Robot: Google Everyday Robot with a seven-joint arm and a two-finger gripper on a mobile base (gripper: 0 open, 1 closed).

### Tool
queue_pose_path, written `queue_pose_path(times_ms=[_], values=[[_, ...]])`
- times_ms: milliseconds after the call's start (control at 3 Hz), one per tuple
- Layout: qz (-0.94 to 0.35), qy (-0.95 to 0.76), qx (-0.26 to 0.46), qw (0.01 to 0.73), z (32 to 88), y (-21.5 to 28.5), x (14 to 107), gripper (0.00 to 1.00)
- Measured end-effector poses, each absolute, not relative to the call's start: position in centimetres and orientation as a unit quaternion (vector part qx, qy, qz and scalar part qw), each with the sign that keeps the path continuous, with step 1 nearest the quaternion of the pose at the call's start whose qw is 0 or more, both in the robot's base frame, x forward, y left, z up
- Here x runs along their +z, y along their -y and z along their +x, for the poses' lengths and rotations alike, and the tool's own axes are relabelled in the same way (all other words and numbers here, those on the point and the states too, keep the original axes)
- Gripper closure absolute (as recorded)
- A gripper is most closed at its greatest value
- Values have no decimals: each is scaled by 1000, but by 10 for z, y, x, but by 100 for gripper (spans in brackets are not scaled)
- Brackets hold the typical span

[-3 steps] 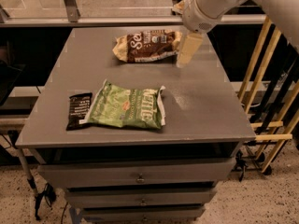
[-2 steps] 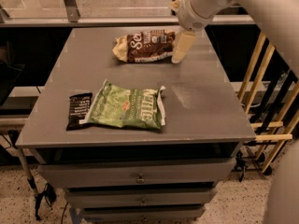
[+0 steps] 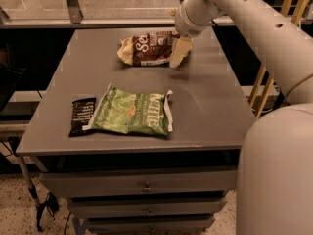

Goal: Move brown chip bag near green jalapeno chip bag

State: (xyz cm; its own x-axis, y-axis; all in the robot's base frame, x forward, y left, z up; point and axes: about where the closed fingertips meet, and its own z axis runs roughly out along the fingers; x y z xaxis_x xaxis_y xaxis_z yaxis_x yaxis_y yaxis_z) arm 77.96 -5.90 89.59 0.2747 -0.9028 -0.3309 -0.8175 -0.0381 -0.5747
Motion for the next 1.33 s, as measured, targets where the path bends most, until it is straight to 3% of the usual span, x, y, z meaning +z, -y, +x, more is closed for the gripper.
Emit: queue_pose_path(times_ms=[333, 667, 1333], values=[[-719, -602, -52, 343, 794, 51, 877, 0], [-720, -602, -45, 341, 802, 46, 865, 18], [-715, -591, -53, 370, 802, 53, 894, 64]])
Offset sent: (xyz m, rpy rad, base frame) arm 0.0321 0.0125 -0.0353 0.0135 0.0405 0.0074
